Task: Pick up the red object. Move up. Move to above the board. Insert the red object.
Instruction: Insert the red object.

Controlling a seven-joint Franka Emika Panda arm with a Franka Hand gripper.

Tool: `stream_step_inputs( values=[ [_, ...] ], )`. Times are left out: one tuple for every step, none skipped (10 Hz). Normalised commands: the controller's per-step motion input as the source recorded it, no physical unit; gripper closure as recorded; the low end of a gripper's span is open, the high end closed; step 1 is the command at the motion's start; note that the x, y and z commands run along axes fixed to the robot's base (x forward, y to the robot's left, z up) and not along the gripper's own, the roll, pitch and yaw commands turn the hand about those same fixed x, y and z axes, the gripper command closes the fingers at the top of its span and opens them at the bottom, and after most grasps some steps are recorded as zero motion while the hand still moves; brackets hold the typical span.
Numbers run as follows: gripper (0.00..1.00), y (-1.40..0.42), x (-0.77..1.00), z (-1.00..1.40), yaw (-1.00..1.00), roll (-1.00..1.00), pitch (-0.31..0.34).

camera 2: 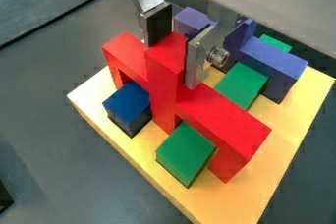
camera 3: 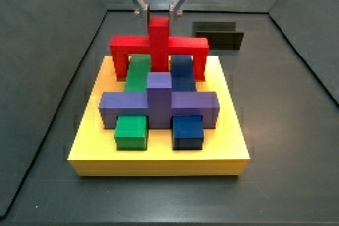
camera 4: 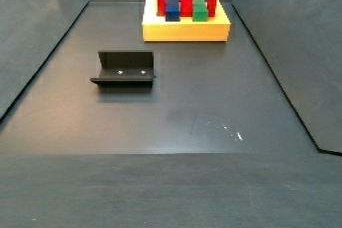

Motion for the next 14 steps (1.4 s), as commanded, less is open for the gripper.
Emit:
stream_step_inputs(
  values=[
    [1.0,-0.07,0.13,-0.22,0.0,0.06,0.03],
    [1.0,-0.06,0.11,-0.25,0.0,0.05,0.014],
    [1.0,-0.09,0.07,-0.32,0.0,0.04,0.0],
    [1.0,-0.12,0.06,-0.4,0.02,0.04,0.0],
    [1.0,-0.09,0.06,-0.39,0.02,0.0,-0.027],
    [1.0,-0.05,0.1,-0.3,0.04,0.0,-0.053],
    [1.0,0.0,0.13,-0.24,0.05,0.0,-0.043],
    [1.0,0.0,0.21,-0.1,0.07,-0.04,-0.011],
    [1.0,0.0,0.08,-0.06,0.04,-0.08,-0.064],
    [1.0,0.0,0.0,-0.11,0.03,-0.08,-0.116],
    [1.0,0.0,-0.01,-0.05,0.02,-0.07,-0.099],
    [1.0,-0.15,0.0,-0.04,0.07,-0.03,-0.084],
    [1.0,-0.11,0.0,-0.09,0.04,-0.04,-0.1],
    [1.0,-0.04,0.0,-0.15,0.04,-0.04,-0.119]
  ],
)
